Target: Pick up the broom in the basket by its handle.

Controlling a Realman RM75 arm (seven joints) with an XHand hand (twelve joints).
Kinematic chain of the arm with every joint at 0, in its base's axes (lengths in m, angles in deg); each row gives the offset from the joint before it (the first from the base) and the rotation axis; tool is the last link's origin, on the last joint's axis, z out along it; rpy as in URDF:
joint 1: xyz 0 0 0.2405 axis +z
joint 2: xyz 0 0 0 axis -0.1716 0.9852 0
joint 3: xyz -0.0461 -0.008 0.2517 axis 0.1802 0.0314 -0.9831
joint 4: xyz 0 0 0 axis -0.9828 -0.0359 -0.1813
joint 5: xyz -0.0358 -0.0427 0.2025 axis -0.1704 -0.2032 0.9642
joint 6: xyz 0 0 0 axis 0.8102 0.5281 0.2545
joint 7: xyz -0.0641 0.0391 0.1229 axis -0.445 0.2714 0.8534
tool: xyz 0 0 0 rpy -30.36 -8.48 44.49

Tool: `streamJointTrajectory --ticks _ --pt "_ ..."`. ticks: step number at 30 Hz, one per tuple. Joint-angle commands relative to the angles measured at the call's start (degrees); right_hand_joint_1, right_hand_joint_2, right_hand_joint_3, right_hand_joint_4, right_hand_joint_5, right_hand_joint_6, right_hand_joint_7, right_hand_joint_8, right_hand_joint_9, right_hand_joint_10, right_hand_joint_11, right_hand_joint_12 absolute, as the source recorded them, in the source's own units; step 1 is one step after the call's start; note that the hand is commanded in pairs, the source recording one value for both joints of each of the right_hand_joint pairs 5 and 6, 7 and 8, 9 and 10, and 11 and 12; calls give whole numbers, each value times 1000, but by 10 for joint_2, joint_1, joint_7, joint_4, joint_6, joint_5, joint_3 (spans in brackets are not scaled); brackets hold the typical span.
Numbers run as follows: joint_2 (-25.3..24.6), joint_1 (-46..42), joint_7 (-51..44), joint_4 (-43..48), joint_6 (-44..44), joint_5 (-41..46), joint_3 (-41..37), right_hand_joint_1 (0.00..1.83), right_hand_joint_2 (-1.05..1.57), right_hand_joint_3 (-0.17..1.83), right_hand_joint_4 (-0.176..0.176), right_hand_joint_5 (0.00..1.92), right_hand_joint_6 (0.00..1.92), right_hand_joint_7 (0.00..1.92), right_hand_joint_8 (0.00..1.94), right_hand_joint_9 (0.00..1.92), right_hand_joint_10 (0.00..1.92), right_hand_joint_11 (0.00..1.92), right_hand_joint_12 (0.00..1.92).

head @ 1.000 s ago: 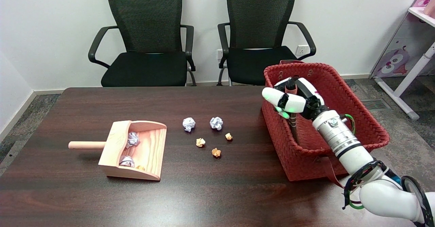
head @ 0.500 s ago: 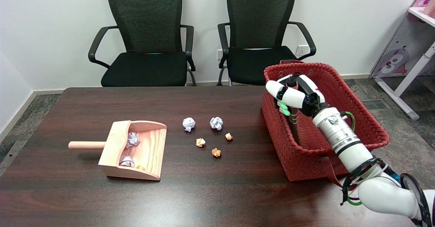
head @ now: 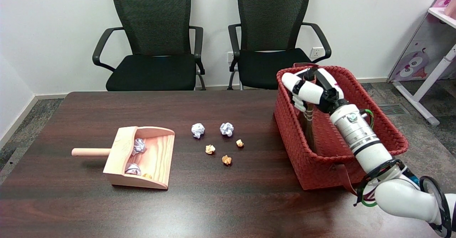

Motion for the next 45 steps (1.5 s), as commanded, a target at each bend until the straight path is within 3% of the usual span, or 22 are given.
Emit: streamJointTrajectory --ticks 1,9,23,28,36,45 --pt "-1 2 -14 -37 -17 1 -77 1021 1571 1313 176 1920 1920 1920 1920 1920 1920 1920 1920" --pt "6 2 -56 -98 12 34 -138 1018 1571 1316 176 1920 1920 1920 1920 1920 1920 1920 1920" --pt "9 22 -263 -224 86 121 -254 1010 1571 1320 176 1920 1920 1920 1920 1920 1920 1920 1920" --pt "22 101 -264 -220 95 165 -200 1010 1571 1318 176 1920 1920 1920 1920 1920 1920 1920 1920" --pt "27 256 -264 -217 96 236 -26 1013 1571 1316 176 1920 1920 1920 1920 1920 1920 1920 1920" --pt "20 368 -259 -216 96 285 115 1015 1571 1319 176 1920 1920 1920 1920 1920 1920 1920 1920"
